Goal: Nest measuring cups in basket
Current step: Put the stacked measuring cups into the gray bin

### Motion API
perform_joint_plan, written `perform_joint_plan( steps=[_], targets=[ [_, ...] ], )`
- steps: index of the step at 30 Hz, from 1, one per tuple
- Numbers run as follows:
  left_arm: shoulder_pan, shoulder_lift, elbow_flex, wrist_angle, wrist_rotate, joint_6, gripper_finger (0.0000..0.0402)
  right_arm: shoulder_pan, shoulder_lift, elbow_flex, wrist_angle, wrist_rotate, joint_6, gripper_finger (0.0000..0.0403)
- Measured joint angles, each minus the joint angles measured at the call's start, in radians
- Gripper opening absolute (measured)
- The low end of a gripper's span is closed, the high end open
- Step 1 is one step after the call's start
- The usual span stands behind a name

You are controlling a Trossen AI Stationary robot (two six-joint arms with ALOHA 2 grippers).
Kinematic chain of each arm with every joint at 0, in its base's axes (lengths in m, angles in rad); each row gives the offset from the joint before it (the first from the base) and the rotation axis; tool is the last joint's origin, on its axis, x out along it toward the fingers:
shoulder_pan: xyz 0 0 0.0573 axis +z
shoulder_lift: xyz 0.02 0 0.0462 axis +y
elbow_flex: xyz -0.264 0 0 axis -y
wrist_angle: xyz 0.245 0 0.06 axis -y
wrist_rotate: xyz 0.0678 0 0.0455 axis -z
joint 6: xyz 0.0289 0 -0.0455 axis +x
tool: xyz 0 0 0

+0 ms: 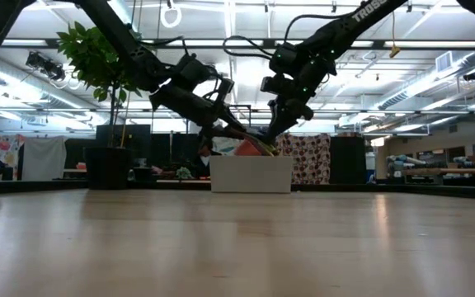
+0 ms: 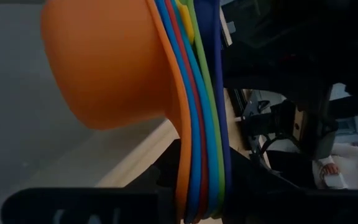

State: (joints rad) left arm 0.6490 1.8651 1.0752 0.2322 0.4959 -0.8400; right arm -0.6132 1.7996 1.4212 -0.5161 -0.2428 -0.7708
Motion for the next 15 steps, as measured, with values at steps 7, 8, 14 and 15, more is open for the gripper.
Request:
perform_joint_plan(
  steps=[7,8,14,15],
  targets=[
    [0.02,0.003,0.0,-0.05,-0.002,-0.003,0.0067,0.005,0.058,0.002,0.021,0.006,0.0,0.0022],
    [0.022,0.003,0.0,-0.064,-0.005,0.008,0.0066,0.007,0.065,0.003,0.029,0.006,0.001,0.0022],
    [0.047,0.003,0.0,-0.076,-0.003,0.027,0.0066,0.005,0.083,0.003,0.075,0.009,0.001,0.0022],
    [0.051,0.002,-0.002,-0.076,-0.004,0.028,0.0066,0.005,0.086,0.003,0.08,0.009,0.001,0.0022]
  ],
)
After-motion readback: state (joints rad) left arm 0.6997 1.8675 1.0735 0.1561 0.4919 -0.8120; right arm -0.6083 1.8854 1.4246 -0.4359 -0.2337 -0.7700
